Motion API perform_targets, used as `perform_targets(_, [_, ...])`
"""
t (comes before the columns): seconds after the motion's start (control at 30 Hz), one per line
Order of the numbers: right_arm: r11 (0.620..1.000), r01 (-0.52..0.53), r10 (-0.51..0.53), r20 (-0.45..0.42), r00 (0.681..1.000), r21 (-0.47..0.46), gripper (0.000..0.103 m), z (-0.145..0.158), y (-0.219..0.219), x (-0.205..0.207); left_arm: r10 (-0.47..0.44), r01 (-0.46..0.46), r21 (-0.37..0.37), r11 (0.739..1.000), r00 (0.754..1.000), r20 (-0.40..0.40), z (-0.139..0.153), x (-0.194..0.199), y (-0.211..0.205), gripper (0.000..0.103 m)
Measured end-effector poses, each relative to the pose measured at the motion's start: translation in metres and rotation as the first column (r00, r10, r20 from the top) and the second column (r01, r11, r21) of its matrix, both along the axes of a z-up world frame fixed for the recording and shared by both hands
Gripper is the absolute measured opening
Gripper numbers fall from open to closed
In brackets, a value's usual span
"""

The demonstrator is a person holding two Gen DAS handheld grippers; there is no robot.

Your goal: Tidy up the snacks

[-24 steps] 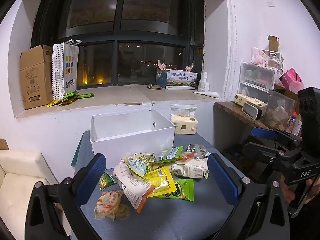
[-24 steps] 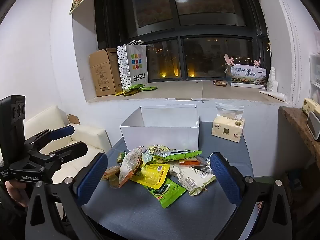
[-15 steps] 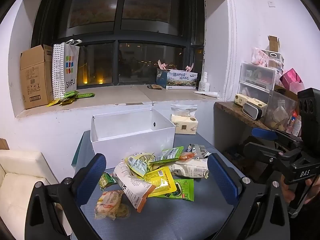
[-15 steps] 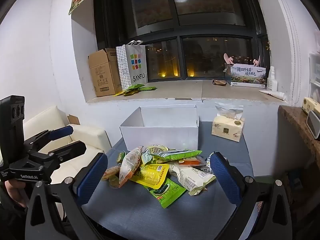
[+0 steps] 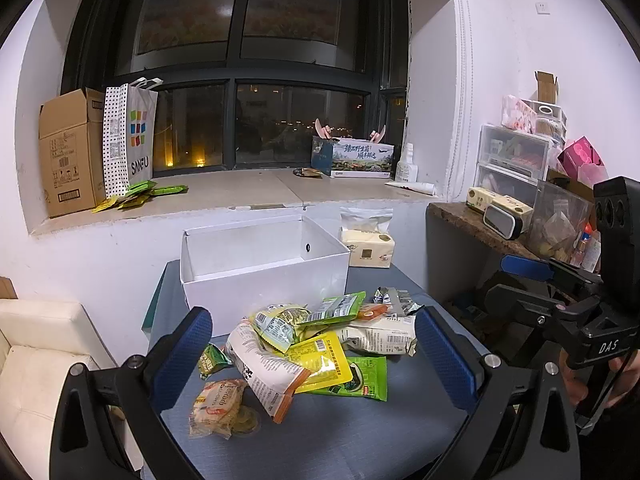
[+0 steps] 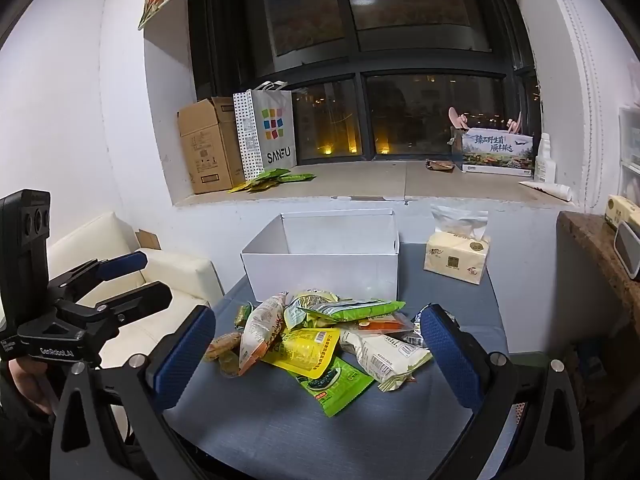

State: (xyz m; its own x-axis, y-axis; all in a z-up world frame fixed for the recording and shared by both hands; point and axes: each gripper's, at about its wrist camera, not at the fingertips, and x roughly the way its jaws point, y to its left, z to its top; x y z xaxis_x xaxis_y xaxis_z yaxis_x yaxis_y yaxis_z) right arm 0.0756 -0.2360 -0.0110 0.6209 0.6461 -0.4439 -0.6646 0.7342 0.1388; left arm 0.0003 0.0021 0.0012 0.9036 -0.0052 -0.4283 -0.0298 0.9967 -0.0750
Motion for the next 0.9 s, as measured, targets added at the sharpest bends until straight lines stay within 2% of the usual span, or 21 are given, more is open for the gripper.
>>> perform_targets(0.9, [1.0, -0.006, 0.006, -0.005, 1.0, 0.002, 0.103, -0.0019, 0.0017, -0.0001, 0.001, -0.001, -0.004, 1.0, 1.0, -0.005, -0.0022, 0.0005, 0.0015, 0.103])
